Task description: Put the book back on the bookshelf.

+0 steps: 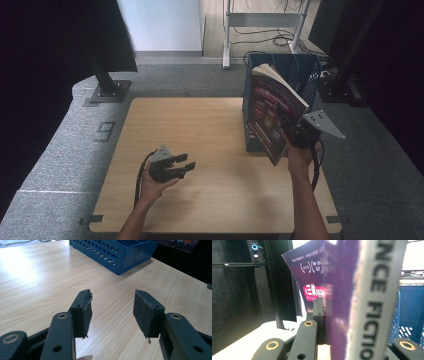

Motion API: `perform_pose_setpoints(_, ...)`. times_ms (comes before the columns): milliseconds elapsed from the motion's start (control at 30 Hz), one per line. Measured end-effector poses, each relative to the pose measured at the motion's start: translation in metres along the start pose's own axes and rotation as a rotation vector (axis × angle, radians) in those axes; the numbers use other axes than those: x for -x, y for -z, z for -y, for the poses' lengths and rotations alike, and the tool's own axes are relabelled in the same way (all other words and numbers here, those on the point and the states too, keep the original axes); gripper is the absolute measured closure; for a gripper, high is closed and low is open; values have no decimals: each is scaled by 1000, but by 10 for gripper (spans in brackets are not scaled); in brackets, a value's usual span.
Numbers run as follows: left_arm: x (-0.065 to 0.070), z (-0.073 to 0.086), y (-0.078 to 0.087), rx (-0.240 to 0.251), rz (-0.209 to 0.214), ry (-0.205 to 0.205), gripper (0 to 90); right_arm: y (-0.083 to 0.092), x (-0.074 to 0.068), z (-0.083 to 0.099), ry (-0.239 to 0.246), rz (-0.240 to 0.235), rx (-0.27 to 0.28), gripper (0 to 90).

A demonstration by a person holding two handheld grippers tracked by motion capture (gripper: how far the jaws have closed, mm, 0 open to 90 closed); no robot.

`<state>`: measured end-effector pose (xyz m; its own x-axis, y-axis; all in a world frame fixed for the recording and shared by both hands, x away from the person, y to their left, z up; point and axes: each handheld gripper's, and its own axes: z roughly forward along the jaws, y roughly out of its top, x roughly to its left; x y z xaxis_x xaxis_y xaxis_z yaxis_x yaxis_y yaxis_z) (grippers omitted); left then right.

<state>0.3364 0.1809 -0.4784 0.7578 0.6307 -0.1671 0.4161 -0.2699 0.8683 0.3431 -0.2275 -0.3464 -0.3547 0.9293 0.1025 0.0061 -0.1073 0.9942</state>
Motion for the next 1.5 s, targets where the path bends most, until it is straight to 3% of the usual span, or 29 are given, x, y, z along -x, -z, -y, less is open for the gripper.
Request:
perform_pose_setpoints(900, -4, 2, 1, -3, 1, 12, 485, -29, 11, 2, -1, 75, -9, 816)
perform_pose_setpoints(1167, -5, 2, 2, -3, 0, 14, 484, -40, 15, 5, -29, 91, -6, 815)
perform_pose_setpoints(1500, -6, 2, 4, 0, 1, 14, 485, -51, 17, 6, -32, 110, -13, 816)
